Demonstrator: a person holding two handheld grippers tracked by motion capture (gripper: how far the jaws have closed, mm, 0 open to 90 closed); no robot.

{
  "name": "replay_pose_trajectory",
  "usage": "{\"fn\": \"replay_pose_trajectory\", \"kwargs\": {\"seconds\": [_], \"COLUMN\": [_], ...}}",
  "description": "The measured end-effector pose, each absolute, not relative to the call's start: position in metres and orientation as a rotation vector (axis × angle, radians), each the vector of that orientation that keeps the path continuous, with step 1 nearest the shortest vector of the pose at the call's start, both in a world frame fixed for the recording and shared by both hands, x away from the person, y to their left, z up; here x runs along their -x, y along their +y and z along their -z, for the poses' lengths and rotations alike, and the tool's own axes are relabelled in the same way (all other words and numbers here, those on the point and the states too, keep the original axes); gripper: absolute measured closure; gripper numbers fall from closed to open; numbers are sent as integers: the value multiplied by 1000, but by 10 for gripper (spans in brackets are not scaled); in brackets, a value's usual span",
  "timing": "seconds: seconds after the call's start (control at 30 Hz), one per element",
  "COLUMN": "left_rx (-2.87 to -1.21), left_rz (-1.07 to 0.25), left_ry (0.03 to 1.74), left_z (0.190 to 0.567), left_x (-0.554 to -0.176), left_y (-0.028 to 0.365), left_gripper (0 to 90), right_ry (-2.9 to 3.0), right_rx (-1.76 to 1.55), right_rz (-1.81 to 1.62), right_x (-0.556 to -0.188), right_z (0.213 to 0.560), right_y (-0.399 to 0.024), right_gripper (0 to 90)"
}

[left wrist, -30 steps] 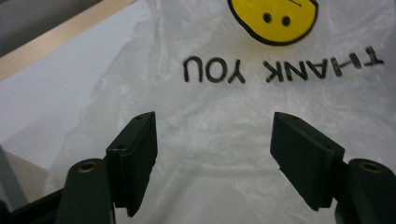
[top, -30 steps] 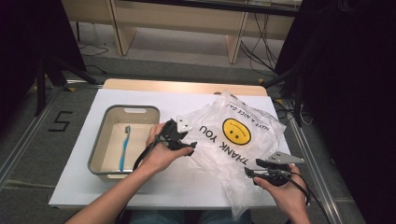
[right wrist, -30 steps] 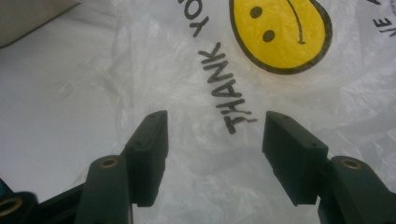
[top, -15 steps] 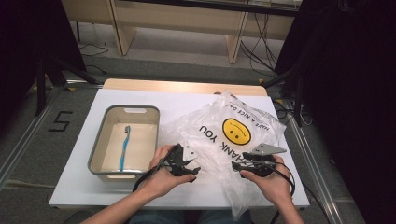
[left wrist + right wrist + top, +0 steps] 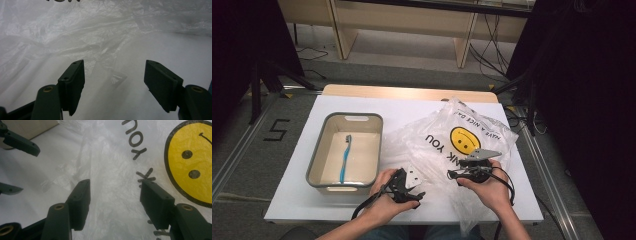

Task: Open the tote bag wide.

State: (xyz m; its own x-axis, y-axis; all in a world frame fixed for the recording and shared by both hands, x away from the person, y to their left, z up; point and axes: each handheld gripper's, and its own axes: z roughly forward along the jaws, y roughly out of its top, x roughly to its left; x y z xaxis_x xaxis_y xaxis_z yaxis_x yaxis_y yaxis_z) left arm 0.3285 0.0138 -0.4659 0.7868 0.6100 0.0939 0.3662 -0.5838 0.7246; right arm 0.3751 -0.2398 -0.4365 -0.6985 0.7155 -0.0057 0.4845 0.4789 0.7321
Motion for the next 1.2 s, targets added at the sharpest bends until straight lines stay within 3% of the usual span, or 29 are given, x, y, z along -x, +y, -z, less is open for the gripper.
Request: {"fn": "replay_pose_trajectory", "kwargs": {"seconds": [1.2], "left_rx": [-2244], "left_rz": [-422], "left_ry": [724], "left_z": [472], "left_x": [-332], "left_y": [14], "left_gripper": [324], "right_ry": [2619], "right_rx": [-975], "right_rz": [-899], "right_x": [-402], "right_z": [468], "right_y": [-200], "right_gripper": [464]}}
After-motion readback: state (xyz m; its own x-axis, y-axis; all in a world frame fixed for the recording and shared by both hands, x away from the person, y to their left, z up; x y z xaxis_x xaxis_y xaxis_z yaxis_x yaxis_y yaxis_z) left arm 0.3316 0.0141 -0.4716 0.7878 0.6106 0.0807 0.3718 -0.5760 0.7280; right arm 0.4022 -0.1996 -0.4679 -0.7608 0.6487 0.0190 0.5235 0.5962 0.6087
